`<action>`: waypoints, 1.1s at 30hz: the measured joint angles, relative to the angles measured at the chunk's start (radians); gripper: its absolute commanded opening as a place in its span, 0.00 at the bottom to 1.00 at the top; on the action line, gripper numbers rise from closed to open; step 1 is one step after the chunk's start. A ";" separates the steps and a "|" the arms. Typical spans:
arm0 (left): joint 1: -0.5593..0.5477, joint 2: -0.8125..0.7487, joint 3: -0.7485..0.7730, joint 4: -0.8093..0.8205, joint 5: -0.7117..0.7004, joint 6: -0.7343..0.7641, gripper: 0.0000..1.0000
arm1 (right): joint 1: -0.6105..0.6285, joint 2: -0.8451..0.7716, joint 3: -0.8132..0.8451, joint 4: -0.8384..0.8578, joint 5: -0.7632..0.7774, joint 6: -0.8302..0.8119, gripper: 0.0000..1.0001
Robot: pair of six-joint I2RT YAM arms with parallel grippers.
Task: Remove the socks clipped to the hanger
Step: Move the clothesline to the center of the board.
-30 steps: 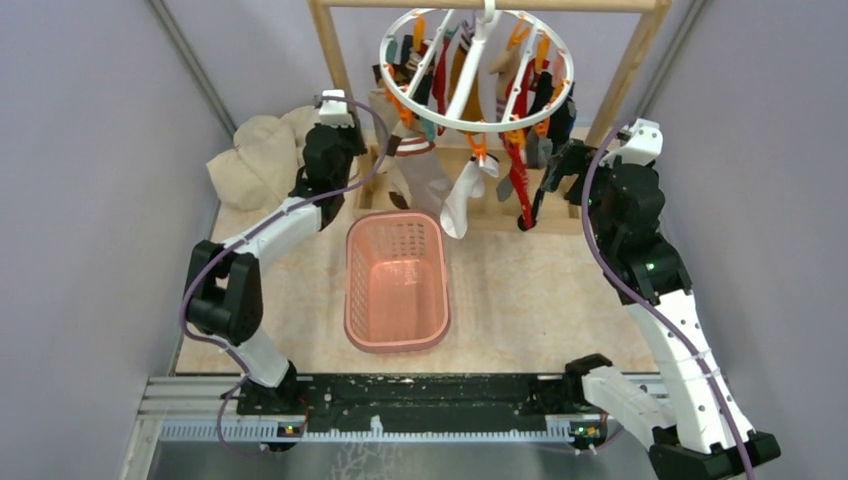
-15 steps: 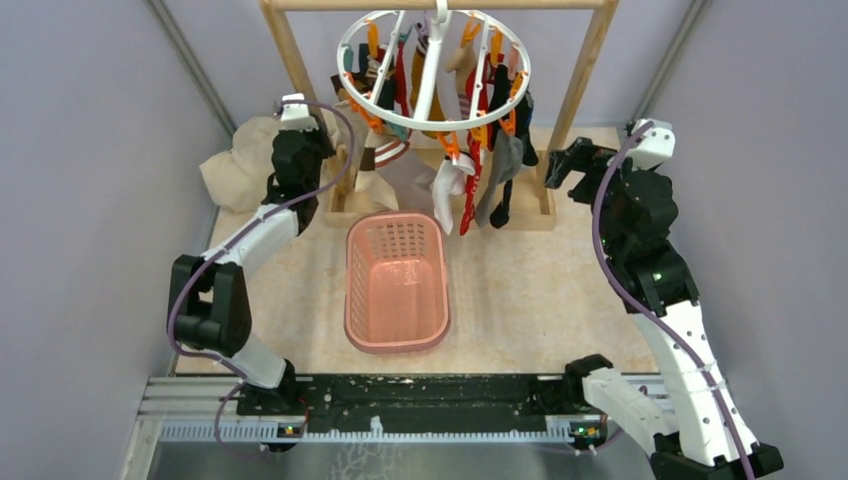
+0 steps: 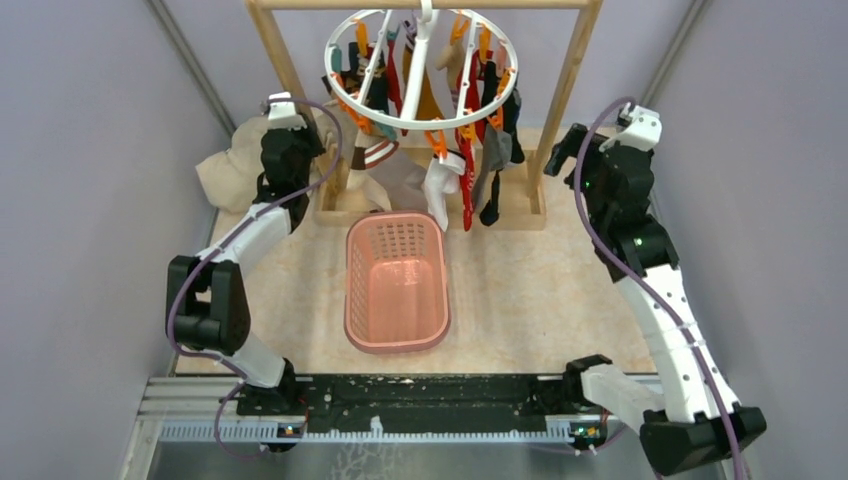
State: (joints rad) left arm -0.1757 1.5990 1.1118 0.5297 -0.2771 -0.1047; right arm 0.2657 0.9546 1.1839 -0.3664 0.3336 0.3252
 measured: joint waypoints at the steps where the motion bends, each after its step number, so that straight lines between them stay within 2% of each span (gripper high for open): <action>1: 0.003 0.000 0.000 0.000 0.002 -0.001 0.00 | -0.020 0.024 0.007 -0.001 0.001 0.009 0.89; 3: 0.008 0.003 0.002 0.000 0.007 -0.004 0.00 | -0.063 0.092 0.023 0.001 0.004 0.025 0.84; 6: 0.014 0.008 0.006 0.001 0.012 -0.008 0.00 | -0.095 0.183 0.028 0.009 0.004 0.040 0.72; 7: 0.016 0.010 0.008 0.002 0.014 -0.010 0.00 | -0.100 0.206 0.028 0.014 0.000 0.043 0.63; 8: 0.018 0.013 0.011 0.002 0.016 -0.012 0.00 | -0.106 0.233 0.028 0.023 -0.006 0.045 0.59; 22: 0.038 0.060 0.040 0.038 0.026 -0.035 0.00 | -0.128 0.430 0.028 0.290 -0.048 0.044 0.57; 24: 0.039 0.064 0.042 0.043 0.026 -0.037 0.00 | -0.131 0.464 0.027 0.317 -0.071 0.045 0.55; 30: 0.047 0.103 0.077 0.056 0.027 -0.037 0.00 | -0.134 0.542 0.027 0.394 -0.122 0.055 0.41; 33: 0.050 0.123 0.092 0.067 0.027 -0.037 0.00 | -0.136 0.590 0.035 0.414 -0.140 0.063 0.40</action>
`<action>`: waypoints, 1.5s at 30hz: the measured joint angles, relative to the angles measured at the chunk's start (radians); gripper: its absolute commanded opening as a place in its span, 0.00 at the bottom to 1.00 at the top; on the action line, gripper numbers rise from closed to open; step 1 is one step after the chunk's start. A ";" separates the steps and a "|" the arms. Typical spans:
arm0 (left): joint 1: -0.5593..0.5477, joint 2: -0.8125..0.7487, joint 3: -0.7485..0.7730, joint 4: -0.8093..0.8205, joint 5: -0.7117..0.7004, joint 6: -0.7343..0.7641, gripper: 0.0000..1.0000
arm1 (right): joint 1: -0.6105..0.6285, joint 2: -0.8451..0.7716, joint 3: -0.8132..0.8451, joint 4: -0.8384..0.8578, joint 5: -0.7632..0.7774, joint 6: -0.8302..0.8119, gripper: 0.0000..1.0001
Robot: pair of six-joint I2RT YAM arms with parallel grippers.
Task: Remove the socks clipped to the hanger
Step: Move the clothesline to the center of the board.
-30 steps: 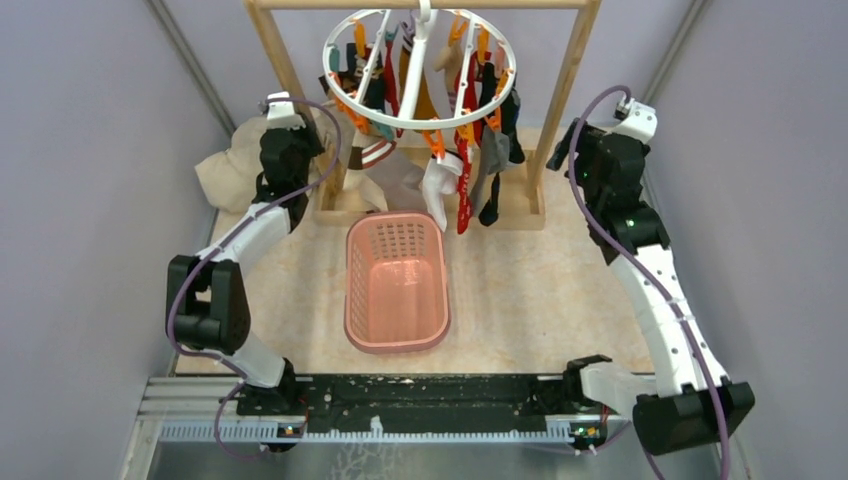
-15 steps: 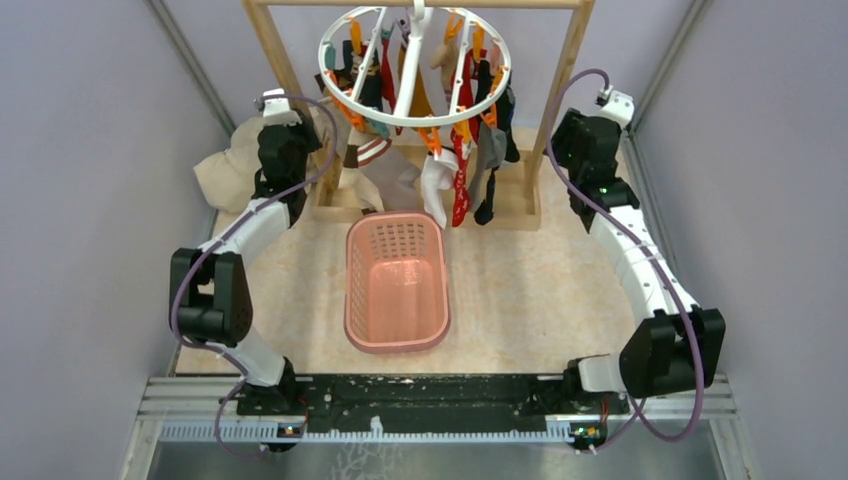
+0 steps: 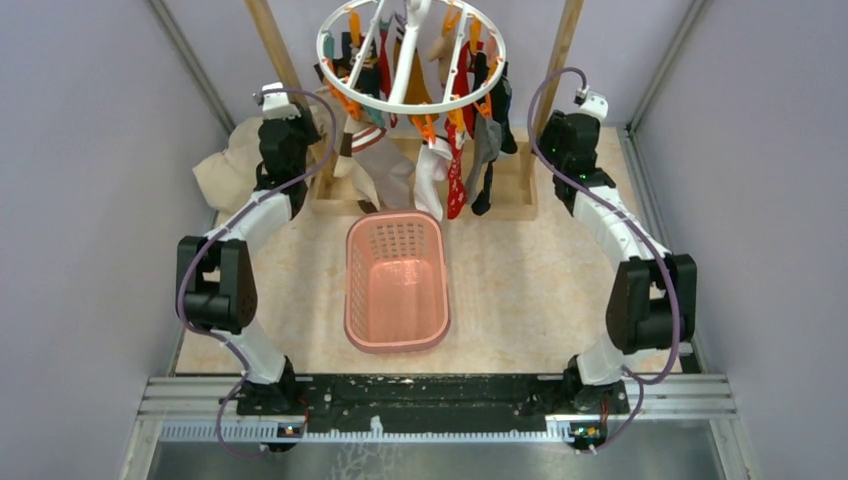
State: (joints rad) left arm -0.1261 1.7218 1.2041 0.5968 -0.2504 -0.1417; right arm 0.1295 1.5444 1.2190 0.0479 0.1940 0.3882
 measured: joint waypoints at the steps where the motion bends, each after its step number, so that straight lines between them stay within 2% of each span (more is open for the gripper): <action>1: 0.001 0.007 0.007 0.003 0.000 0.001 0.00 | -0.002 0.022 0.011 0.000 -0.005 0.002 0.40; 22: 0.010 0.111 0.125 0.002 0.002 0.019 0.00 | -0.050 0.386 0.387 0.011 -0.124 0.032 0.43; 34: 0.026 0.233 0.294 -0.043 0.005 0.047 0.00 | -0.054 0.429 0.425 0.013 -0.175 0.035 0.42; 35: 0.026 0.237 0.301 -0.046 0.006 0.047 0.04 | -0.055 0.429 0.423 0.014 -0.177 0.036 0.43; 37: 0.027 0.239 0.307 -0.054 0.009 0.047 0.26 | -0.055 0.416 0.394 0.028 -0.179 0.037 0.47; 40: 0.029 0.232 0.304 -0.063 0.016 0.042 0.50 | -0.055 0.359 0.303 0.019 -0.182 0.042 0.57; 42: 0.033 0.206 0.257 -0.101 0.021 0.017 0.75 | -0.055 0.303 0.236 -0.005 -0.182 0.043 0.62; 43: 0.035 0.192 0.221 -0.131 0.022 0.007 0.93 | -0.055 0.276 0.210 -0.014 -0.181 0.045 0.63; 44: 0.037 0.185 0.195 -0.152 0.022 -0.003 0.98 | -0.055 0.245 0.182 -0.028 -0.180 0.047 0.65; 45: 0.038 0.176 0.165 -0.182 0.022 -0.010 0.99 | -0.055 0.208 0.153 -0.038 -0.180 0.051 0.65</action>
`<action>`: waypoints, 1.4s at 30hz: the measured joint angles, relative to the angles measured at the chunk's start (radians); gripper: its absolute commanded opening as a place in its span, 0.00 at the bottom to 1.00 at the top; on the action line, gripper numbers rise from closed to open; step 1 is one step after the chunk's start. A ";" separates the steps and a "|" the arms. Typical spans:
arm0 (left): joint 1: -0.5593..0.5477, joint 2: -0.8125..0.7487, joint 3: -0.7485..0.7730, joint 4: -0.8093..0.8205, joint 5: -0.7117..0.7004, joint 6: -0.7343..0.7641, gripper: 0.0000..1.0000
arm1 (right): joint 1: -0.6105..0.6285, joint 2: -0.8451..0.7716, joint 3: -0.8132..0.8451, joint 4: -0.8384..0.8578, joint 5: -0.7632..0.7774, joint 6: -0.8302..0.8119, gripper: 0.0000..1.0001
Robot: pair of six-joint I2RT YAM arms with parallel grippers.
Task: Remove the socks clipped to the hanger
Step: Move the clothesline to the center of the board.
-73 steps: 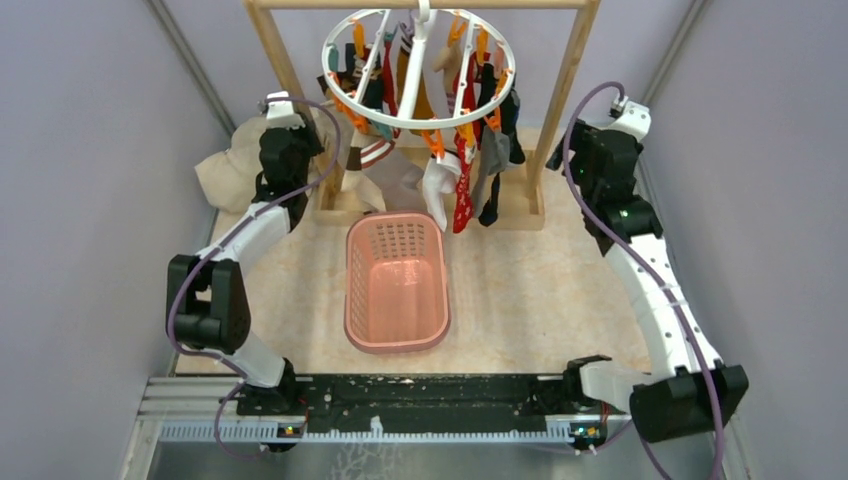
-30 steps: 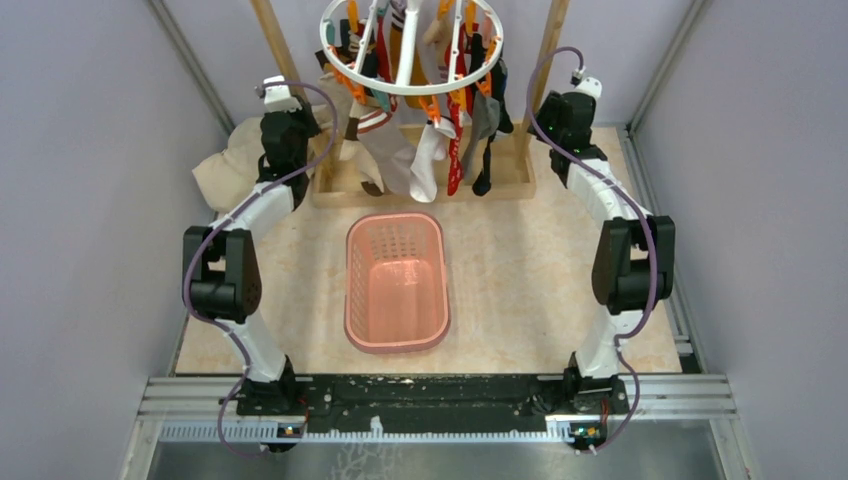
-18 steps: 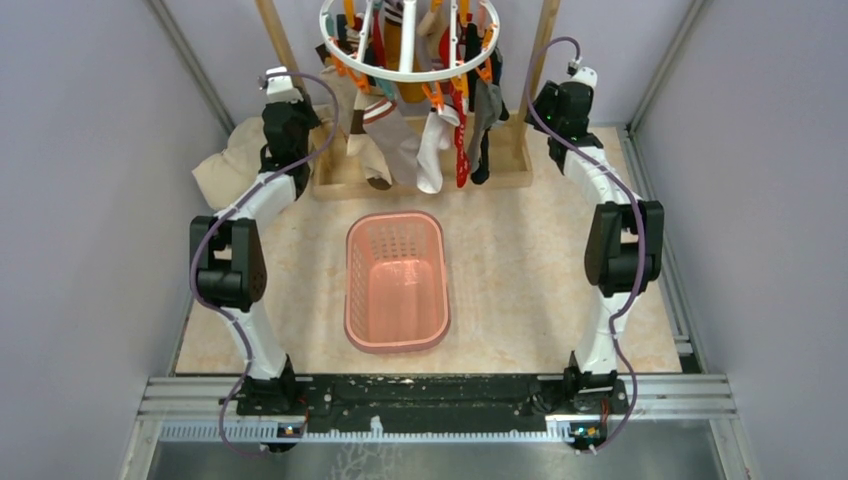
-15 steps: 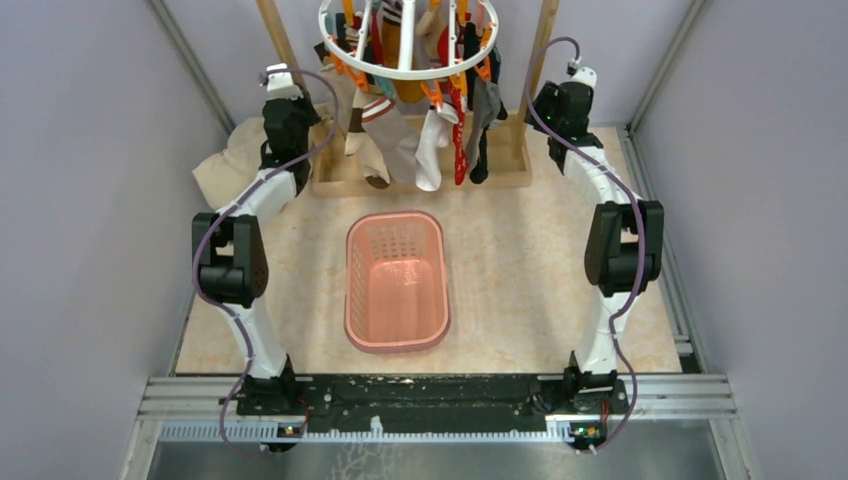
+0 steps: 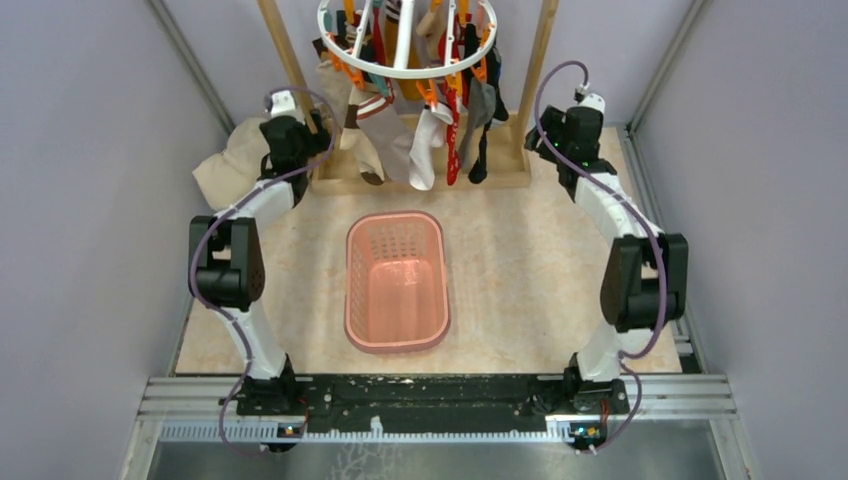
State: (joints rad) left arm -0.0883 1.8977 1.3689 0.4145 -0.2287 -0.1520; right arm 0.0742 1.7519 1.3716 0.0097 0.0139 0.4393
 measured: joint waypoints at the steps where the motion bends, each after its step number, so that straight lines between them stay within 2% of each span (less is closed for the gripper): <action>1: 0.001 -0.006 -0.023 -0.026 0.000 -0.012 0.99 | 0.000 -0.038 -0.029 -0.011 0.000 0.005 0.66; 6: 0.001 -0.092 -0.098 -0.155 0.010 -0.067 0.99 | 0.000 -0.218 -0.134 -0.056 -0.002 0.028 0.68; 12: 0.000 -0.330 -0.173 -0.214 0.070 -0.165 0.99 | 0.024 -0.410 -0.239 -0.135 -0.011 0.033 0.70; 16: -0.001 -0.497 -0.252 -0.252 0.162 -0.215 0.99 | 0.098 -0.529 -0.275 -0.220 -0.023 0.017 0.69; 23: -0.001 -0.738 -0.500 -0.307 0.360 -0.315 0.99 | 0.305 -0.669 -0.298 -0.377 -0.047 -0.047 0.63; 29: -0.001 -0.768 -0.546 -0.428 0.418 -0.357 0.99 | 0.446 -0.670 -0.288 -0.476 -0.061 -0.137 0.60; 33: -0.001 -0.846 -0.581 -0.492 0.435 -0.367 0.99 | 0.549 -0.568 -0.194 -0.555 -0.049 -0.233 0.58; 42: -0.002 -0.938 -0.577 -0.633 0.469 -0.370 0.99 | 0.695 -0.407 -0.105 -0.545 -0.022 -0.346 0.57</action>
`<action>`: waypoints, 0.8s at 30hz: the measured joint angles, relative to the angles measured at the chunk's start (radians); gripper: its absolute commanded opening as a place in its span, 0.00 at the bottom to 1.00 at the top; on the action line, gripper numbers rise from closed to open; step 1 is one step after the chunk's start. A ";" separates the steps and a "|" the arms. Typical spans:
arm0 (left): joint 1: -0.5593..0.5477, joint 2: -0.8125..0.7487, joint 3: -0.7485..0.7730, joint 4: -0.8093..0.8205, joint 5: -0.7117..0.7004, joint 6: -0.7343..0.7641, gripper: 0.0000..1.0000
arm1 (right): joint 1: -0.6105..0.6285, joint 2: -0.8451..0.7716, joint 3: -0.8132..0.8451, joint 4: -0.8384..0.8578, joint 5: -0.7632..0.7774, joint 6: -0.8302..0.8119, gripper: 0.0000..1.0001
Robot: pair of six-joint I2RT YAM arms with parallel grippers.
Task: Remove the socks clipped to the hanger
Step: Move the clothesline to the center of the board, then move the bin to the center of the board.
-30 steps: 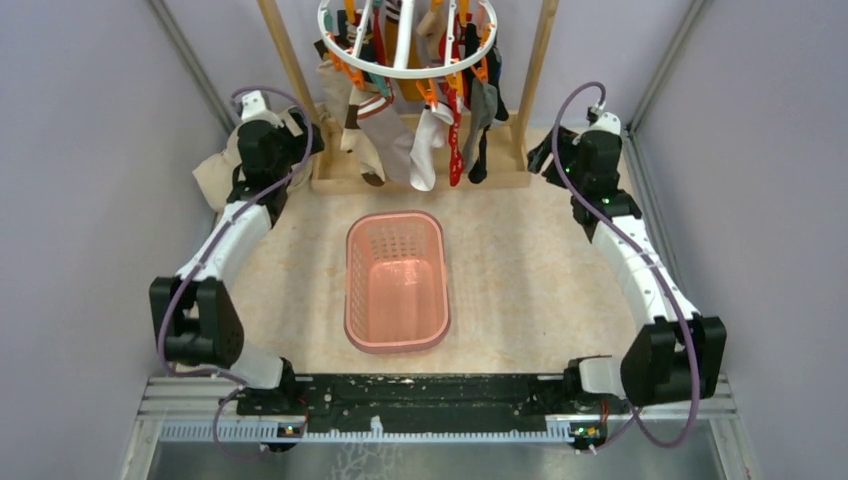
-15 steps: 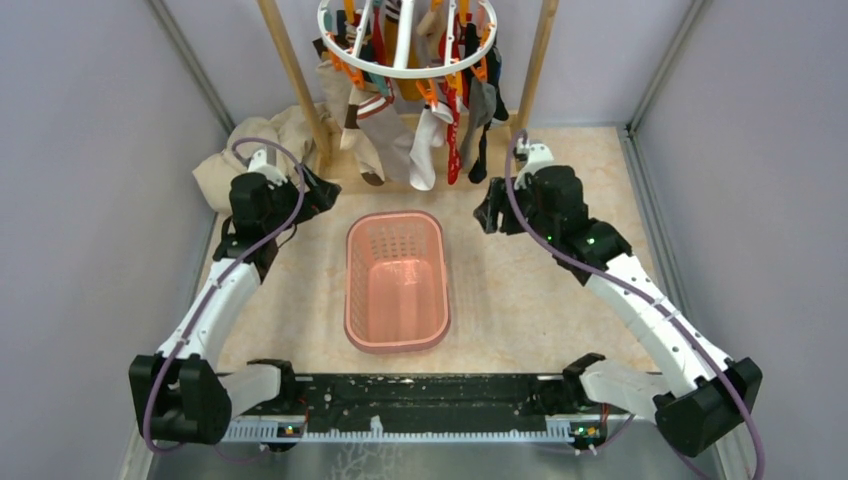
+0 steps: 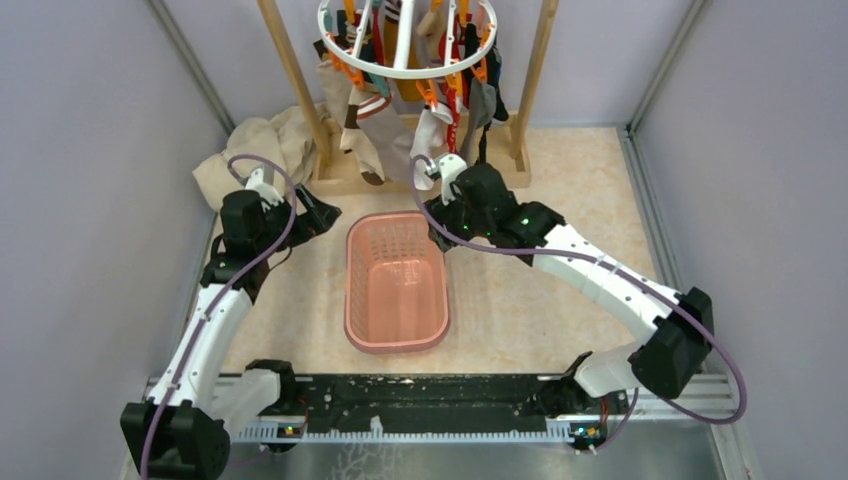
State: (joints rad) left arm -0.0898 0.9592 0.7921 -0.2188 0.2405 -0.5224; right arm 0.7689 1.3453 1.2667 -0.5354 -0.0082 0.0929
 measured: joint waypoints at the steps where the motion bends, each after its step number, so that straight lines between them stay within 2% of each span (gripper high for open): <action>1: 0.000 -0.001 0.000 -0.013 0.006 0.002 0.99 | 0.005 0.015 0.001 0.007 0.003 -0.012 0.57; 11: -0.005 -0.043 -0.003 -0.089 0.036 0.040 0.99 | 0.012 0.177 0.072 0.110 0.045 -0.233 0.62; 19: -0.006 -0.047 0.000 -0.152 0.027 0.091 0.99 | 0.011 0.326 0.280 0.103 -0.084 -0.338 0.61; 24: -0.006 -0.047 0.009 -0.169 0.026 0.107 0.99 | 0.011 0.386 0.306 0.077 -0.172 -0.384 0.61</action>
State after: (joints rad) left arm -0.0956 0.9123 0.8009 -0.3882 0.2661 -0.4156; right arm 0.7803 1.7317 1.5730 -0.4587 -0.1799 -0.2913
